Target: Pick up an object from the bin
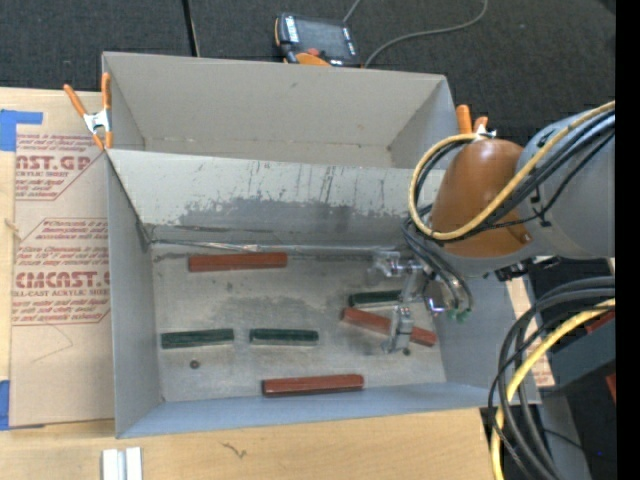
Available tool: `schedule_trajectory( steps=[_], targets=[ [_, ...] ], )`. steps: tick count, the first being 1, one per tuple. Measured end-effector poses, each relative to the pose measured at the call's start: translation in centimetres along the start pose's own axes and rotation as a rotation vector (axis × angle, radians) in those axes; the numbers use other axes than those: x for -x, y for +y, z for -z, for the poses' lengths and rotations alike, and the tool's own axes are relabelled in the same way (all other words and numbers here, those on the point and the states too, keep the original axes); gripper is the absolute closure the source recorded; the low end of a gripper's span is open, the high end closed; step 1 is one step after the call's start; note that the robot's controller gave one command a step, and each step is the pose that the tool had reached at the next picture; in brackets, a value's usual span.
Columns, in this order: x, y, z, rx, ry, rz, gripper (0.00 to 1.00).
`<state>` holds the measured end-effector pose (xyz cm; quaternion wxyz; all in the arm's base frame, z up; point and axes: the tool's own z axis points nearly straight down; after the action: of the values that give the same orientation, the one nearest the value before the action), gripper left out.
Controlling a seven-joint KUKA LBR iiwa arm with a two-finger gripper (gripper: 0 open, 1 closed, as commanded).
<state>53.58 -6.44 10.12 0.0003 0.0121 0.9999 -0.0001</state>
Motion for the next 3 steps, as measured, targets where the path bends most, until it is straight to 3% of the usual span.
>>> schedule_trajectory(
  steps=[1,2,3],
  targets=[
    [0.1,-0.9,1.4,0.001,-0.002,-0.099,0.0],
    [1.4,-1.9,-3.4,0.002,0.003,-0.17,0.0],
    [1.4,-1.9,-3.4,0.0,0.0,-0.169,0.0]
  ],
)
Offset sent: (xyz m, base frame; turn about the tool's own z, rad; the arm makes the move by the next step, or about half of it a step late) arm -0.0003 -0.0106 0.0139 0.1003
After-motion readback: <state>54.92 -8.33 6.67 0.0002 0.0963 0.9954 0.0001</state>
